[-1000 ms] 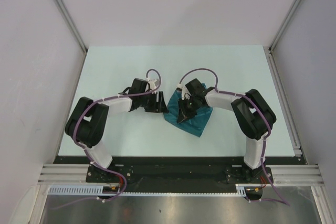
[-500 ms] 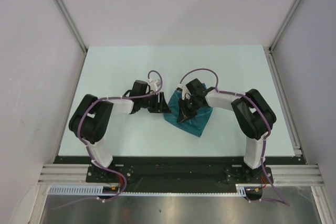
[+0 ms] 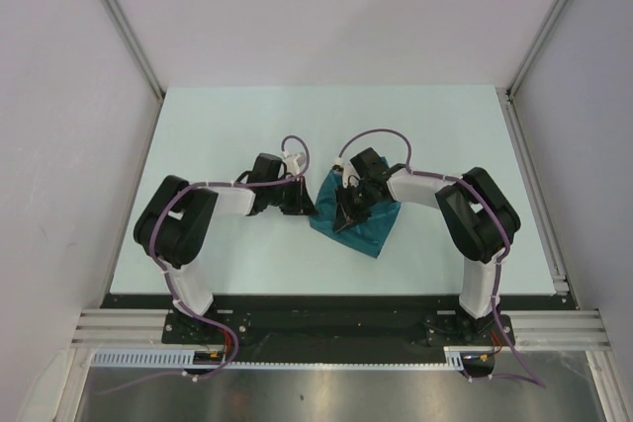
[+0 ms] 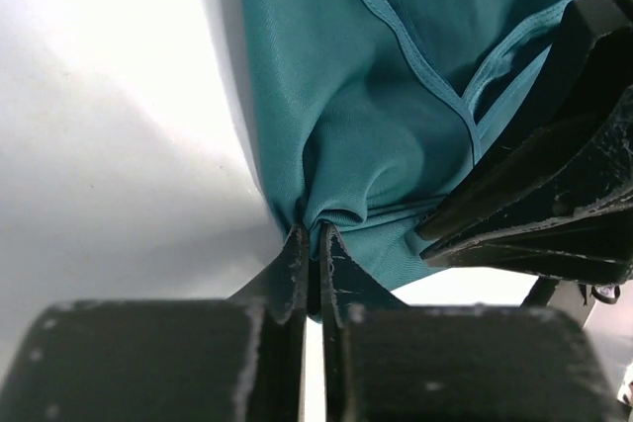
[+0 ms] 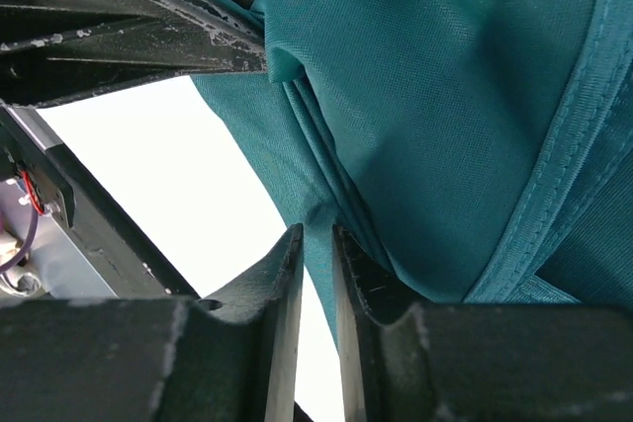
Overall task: Fold the napkin, place the utensils inside, and roll it up
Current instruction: Roll the napkin with the utensil
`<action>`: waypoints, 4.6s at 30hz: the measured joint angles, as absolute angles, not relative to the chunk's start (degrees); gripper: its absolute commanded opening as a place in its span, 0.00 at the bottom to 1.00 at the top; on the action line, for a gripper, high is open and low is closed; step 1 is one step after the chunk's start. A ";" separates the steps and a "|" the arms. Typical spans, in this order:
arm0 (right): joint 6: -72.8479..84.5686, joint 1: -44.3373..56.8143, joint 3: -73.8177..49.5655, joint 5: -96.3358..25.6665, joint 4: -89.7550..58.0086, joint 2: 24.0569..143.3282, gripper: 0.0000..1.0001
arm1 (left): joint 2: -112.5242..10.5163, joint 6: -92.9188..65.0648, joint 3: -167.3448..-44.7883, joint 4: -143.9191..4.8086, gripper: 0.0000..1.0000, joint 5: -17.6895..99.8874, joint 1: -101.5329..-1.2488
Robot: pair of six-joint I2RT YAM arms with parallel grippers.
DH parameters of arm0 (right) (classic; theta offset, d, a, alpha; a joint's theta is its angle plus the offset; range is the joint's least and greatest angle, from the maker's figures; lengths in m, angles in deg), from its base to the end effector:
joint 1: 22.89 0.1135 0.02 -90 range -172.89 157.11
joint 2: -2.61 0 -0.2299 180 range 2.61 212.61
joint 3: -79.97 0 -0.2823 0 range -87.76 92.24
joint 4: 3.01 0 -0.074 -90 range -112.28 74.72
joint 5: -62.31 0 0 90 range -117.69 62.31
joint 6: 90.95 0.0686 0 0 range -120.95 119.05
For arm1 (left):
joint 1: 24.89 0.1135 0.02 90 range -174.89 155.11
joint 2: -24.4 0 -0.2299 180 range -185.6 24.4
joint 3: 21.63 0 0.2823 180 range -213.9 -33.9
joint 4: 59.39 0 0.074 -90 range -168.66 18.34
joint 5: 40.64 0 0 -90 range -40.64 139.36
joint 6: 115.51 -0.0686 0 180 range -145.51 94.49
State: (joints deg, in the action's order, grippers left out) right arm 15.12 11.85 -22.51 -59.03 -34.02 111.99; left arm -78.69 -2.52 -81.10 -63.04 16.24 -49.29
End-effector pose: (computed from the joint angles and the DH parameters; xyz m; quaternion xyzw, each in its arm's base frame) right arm 0.3055 0.2553 0.0634 -0.2143 0.9133 0.3341 0.0913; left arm 0.3175 -0.1852 0.0461 0.1148 0.8913 -0.3834 0.2131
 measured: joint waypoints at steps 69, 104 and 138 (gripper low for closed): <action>6.62 14.69 -20.15 -78.46 -35.03 117.26 0.00 | -56.52 -3.00 -68.29 -68.92 0.67 24.26 -49.97; 11.06 10.10 -16.36 -91.96 -37.23 127.67 0.01 | -60.83 6.28 -63.50 -60.85 0.05 29.48 -56.99; -12.11 37.08 -45.78 -21.26 -10.37 92.72 0.66 | -73.96 3.97 -78.30 -79.78 0.00 11.76 -46.67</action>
